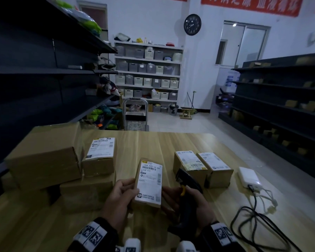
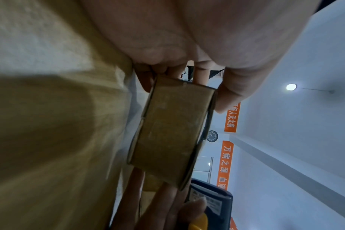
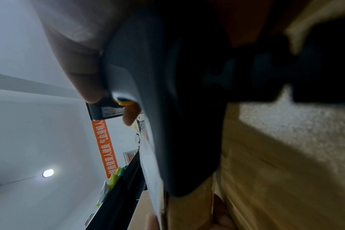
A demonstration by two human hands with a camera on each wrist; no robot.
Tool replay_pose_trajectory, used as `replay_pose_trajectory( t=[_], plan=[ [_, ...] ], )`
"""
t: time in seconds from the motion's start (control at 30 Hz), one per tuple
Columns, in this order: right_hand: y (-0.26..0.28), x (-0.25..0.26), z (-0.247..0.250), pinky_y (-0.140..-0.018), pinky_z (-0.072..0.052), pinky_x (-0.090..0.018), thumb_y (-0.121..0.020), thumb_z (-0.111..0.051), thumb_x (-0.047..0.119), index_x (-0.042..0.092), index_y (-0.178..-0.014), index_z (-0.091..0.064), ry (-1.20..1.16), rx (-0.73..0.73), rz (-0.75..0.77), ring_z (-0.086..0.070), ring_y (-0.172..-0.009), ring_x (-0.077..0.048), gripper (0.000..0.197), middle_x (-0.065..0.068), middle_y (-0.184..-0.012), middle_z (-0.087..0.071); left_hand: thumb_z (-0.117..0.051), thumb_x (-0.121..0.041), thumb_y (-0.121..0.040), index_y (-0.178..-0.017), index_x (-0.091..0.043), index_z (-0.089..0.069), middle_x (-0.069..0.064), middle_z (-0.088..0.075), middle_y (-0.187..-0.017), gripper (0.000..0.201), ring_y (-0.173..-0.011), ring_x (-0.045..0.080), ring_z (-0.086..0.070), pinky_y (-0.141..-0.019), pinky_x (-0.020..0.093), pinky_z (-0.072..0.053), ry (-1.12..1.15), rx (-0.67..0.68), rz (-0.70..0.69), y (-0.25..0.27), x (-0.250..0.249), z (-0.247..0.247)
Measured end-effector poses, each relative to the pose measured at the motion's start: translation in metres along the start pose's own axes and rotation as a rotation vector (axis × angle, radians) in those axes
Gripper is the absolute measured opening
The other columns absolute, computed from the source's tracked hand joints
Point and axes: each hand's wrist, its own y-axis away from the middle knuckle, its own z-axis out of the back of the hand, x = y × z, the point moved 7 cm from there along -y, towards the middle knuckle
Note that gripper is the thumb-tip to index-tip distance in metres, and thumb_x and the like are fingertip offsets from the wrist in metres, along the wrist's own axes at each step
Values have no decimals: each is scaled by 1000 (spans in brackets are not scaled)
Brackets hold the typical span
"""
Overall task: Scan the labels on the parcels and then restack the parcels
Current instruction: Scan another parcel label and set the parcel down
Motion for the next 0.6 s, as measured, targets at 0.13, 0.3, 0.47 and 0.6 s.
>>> replay_pose_trajectory(
  t=[0.13,0.3,0.47,0.6],
  plan=[
    [2,-1,-5,-94,-52,-50,-96,-57,37,-4,-81,-78,2,25,7,-74,-113,-42,48,-30,-136,-68,-71,1,-98,-128,-18,-67,14,-77,-129,36,-114,38,-77,-101,64,-62,28,-23,2,-3,-1,-1],
    [-2,2,2,-86,-59,-49,-96,-59,35,1,-80,-77,-18,-19,33,-69,-125,-41,41,-26,-136,-69,-72,10,-93,-134,-20,-62,13,-75,-132,52,-115,40,-78,-100,64,-63,43,21,13,0,-5,-5],
    [-4,5,8,-89,-54,-48,-94,-61,36,4,-84,-75,7,-44,53,-66,-129,-40,36,-24,-137,-69,-75,15,-89,-138,-23,-58,12,-78,-129,65,-109,37,-81,-92,59,-67,28,43,9,5,-9,-6],
    [-6,6,13,-96,-53,-54,-88,-69,35,5,-87,-73,-26,-87,44,-75,-111,-41,29,-23,-124,-75,-78,13,-87,-139,-23,-59,8,-76,-132,65,-116,31,-78,-91,53,-68,11,23,-13,4,-9,-5]
  ],
)
